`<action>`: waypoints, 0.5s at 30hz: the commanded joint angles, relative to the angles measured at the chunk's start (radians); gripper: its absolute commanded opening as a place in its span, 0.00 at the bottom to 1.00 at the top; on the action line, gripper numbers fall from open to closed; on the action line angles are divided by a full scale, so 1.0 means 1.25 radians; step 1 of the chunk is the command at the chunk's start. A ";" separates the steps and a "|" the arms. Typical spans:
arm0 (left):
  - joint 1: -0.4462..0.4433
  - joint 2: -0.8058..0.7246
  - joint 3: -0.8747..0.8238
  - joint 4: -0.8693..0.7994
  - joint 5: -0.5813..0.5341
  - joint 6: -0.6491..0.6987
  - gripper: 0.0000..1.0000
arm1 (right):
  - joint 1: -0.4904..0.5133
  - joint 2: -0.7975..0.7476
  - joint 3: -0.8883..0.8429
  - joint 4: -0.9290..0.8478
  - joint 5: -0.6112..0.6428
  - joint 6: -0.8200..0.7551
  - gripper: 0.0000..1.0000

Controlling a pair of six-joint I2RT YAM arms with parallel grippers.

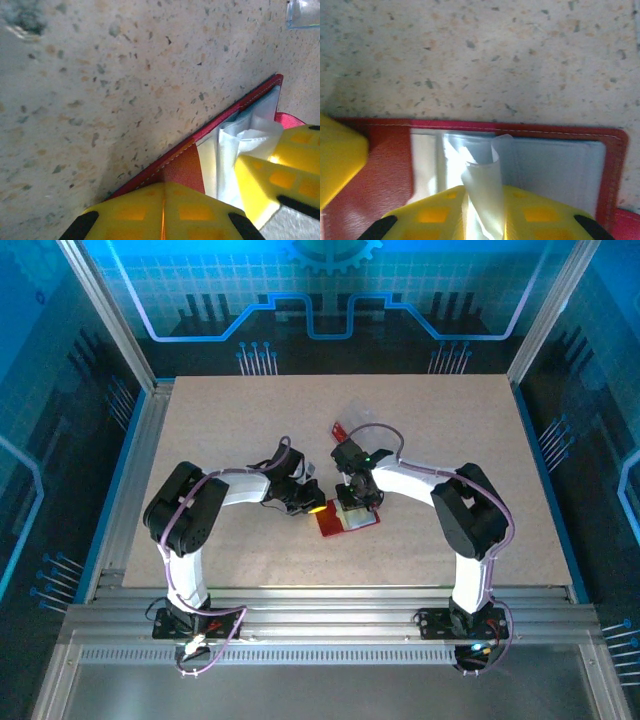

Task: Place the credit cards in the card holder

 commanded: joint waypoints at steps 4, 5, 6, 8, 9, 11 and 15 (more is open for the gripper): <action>-0.018 0.073 -0.016 -0.035 -0.047 0.010 0.09 | -0.002 -0.040 -0.031 0.042 -0.158 0.013 0.28; -0.018 0.073 -0.016 -0.034 -0.045 0.009 0.09 | -0.004 -0.042 -0.037 0.053 -0.176 0.018 0.29; -0.018 0.074 -0.016 -0.033 -0.046 0.008 0.09 | -0.007 -0.044 -0.047 0.068 -0.197 0.024 0.31; -0.019 0.075 -0.017 -0.031 -0.044 0.007 0.09 | -0.007 -0.048 -0.062 0.092 -0.228 0.033 0.37; -0.019 0.074 -0.017 -0.031 -0.045 0.007 0.10 | -0.006 -0.050 -0.070 0.103 -0.242 0.037 0.40; -0.019 0.076 -0.017 -0.029 -0.042 0.005 0.10 | -0.004 -0.062 -0.088 0.128 -0.265 0.046 0.43; -0.019 0.079 -0.017 -0.026 -0.041 0.003 0.10 | 0.011 -0.106 -0.122 0.149 -0.271 0.063 0.50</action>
